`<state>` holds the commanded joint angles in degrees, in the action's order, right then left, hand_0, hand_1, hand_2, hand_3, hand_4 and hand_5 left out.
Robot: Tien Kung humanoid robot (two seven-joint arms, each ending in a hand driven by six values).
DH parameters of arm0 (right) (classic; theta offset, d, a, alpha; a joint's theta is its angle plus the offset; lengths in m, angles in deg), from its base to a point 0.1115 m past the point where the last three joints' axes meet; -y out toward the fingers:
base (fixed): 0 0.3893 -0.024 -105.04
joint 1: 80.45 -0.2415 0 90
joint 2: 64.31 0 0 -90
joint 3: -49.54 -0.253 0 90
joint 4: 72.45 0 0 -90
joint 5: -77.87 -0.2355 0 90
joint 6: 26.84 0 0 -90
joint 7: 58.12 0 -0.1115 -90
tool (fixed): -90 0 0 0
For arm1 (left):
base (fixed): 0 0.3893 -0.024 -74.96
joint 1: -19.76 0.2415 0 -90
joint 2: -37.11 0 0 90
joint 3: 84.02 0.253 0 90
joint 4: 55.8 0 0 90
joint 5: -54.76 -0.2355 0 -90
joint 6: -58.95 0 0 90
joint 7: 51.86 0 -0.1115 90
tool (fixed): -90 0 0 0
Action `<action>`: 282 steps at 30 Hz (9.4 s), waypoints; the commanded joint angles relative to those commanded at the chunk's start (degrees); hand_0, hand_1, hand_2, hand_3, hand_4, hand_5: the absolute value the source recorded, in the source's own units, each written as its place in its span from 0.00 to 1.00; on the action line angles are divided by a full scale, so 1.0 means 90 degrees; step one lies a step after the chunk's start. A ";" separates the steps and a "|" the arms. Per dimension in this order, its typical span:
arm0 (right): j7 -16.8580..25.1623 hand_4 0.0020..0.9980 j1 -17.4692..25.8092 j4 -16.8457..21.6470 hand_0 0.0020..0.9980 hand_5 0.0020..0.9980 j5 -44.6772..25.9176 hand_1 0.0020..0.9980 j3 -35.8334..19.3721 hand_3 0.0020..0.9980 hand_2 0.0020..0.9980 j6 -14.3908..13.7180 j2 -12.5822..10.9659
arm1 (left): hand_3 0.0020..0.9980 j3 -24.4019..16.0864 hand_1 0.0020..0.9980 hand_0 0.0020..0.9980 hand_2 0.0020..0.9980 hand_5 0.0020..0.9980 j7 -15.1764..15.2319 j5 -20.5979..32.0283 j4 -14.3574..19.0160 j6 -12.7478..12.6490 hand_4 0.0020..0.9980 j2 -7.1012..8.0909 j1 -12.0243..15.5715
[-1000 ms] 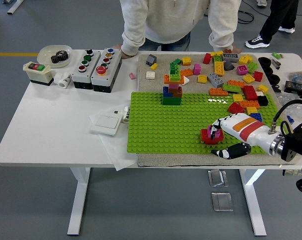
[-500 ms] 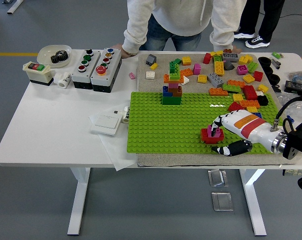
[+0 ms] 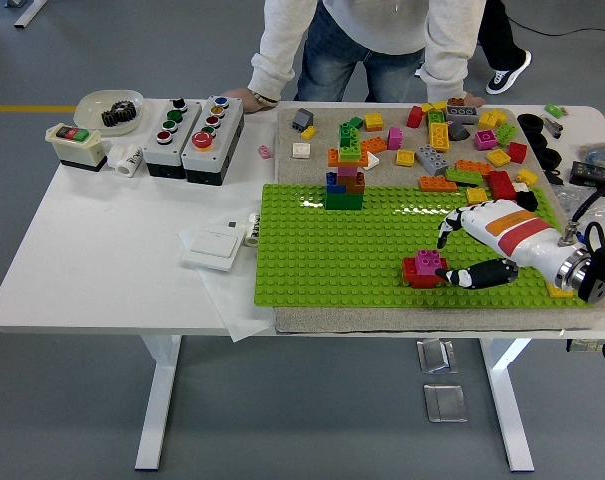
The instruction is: Pick up the brick,pile it on top of brick,press brick,pick up the brick,pile it on top of brick,press brick
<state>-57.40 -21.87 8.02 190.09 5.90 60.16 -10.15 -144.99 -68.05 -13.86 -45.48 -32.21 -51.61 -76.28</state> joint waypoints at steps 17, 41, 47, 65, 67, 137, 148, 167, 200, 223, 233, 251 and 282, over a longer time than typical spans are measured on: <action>-0.0586 0.90 -0.0648 -0.2207 0.76 0.41 0.0360 0.71 -0.0028 0.75 0.75 -0.0069 0.0558 | 0.56 0.0123 0.71 0.78 0.67 0.61 0.0010 0.0173 0.0000 -0.0003 0.59 0.0005 -0.0029; -0.0074 0.89 -0.1190 -0.3952 0.73 0.42 0.0368 0.68 0.0668 0.66 0.72 -0.0493 0.1029 | 0.56 0.0319 0.72 0.78 0.67 0.61 0.0029 0.0350 0.0000 0.0004 0.59 -0.0001 -0.0052; -0.0024 0.88 -0.1233 -0.4102 0.72 0.42 0.0323 0.66 0.0751 0.61 0.70 -0.0512 0.1070 | 0.56 0.0337 0.72 0.78 0.67 0.61 0.0030 0.0363 0.0000 0.0007 0.59 -0.0003 -0.0057; 0.0021 0.86 -0.1295 -0.4385 0.70 0.43 0.0243 0.65 0.0797 0.59 0.69 -0.0530 0.1212 | 0.56 0.0368 0.72 0.78 0.67 0.61 0.0021 0.0355 0.0000 0.0011 0.59 -0.0007 -0.0044; 0.0031 0.84 -0.1313 -0.4417 0.69 0.43 0.0241 0.65 0.0803 0.57 0.67 -0.0541 0.1224 | 0.56 0.0363 0.72 0.78 0.67 0.61 0.0019 0.0344 0.0000 0.0010 0.59 -0.0009 -0.0047; 0.0385 0.70 -0.1283 -0.0687 0.60 0.50 0.0916 0.55 0.1227 0.51 0.57 -0.0127 -0.0098 | 0.56 0.0206 0.72 0.78 0.67 0.61 0.0019 0.0177 0.0000 0.0011 0.59 0.0002 -0.0055; 0.0359 0.70 -0.1538 -0.0450 0.60 0.51 0.1122 0.55 0.1676 0.51 0.57 0.0035 -0.0084 | 0.56 0.0218 0.72 0.78 0.67 0.61 0.0005 0.0171 0.0000 0.0023 0.59 0.0022 -0.0032; 0.0397 0.72 -0.1883 -0.0567 0.60 0.50 0.1299 0.55 0.2096 0.51 0.57 0.0149 -0.0050 | 0.56 0.0301 0.72 0.78 0.66 0.61 0.0008 0.0298 0.0000 0.0021 0.59 0.0052 -0.0083; 0.0415 0.74 -0.1908 -0.0721 0.60 0.51 0.1264 0.56 0.2137 0.51 0.58 0.0161 0.0044 | 0.56 0.0345 0.72 0.78 0.67 0.61 0.0014 0.0344 0.0000 0.0016 0.59 0.0049 -0.0114; 0.0382 0.77 -0.1877 -0.0679 0.60 0.47 0.1222 0.57 0.2134 0.52 0.59 0.0198 0.0037 | 0.56 0.0340 0.72 0.78 0.67 0.61 0.0008 0.0339 0.0000 0.0021 0.59 0.0048 -0.0086; 0.0404 0.78 -0.1860 -0.0685 0.60 0.47 0.1188 0.58 0.2110 0.53 0.59 0.0207 0.0053 | 0.56 0.0339 0.72 0.78 0.67 0.61 0.0004 0.0316 0.0000 0.0027 0.59 0.0047 -0.0066; 0.0405 0.80 -0.1865 -0.0697 0.59 0.43 0.1154 0.59 0.2053 0.54 0.61 0.0204 0.0059 | 0.56 0.0359 0.72 0.78 0.66 0.61 0.0005 0.0333 0.0000 0.0034 0.59 0.0055 -0.0081; 0.0336 0.93 -0.1822 -0.0621 0.62 0.46 0.1083 0.64 0.1864 0.68 0.71 0.0486 -0.0008 | 0.56 0.0362 0.72 0.78 0.66 0.61 0.0016 0.0347 0.0000 0.0029 0.59 0.0054 -0.0103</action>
<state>-54.37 -38.27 2.43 199.83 22.68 64.53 -10.23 -141.73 -67.90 -10.74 -45.48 -31.95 -51.12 -77.21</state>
